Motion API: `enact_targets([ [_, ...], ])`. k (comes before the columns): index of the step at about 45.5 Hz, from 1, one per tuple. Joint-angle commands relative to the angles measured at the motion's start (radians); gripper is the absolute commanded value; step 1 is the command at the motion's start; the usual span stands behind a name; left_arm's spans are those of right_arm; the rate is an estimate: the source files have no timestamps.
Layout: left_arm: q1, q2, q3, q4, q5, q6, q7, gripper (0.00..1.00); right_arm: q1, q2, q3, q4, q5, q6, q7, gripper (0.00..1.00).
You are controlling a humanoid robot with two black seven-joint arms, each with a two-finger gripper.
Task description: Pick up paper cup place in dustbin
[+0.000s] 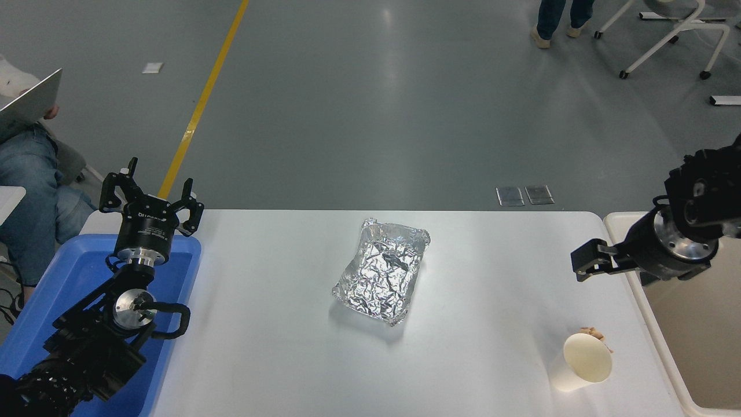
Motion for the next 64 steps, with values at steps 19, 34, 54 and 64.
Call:
enact_targets([
  [19,0.000,0.000,0.000,-0.001,0.000,0.000,0.000,0.99,-0.337,-0.068,0.149,-0.081,-0.044,-0.071,0.002,1.00],
  [34,0.000,0.000,0.000,0.001,0.000,-0.002,0.000,0.99,-0.467,-0.070,0.231,-0.177,-0.045,-0.100,0.002,1.00],
  [54,0.000,-0.002,0.000,-0.001,0.000,0.000,0.000,0.99,-0.564,-0.064,0.264,-0.246,-0.067,-0.205,0.005,0.60],
  [64,0.000,-0.002,0.000,-0.001,0.000,0.000,0.000,0.99,-0.558,-0.067,0.264,-0.248,-0.100,-0.211,0.016,0.00],
])
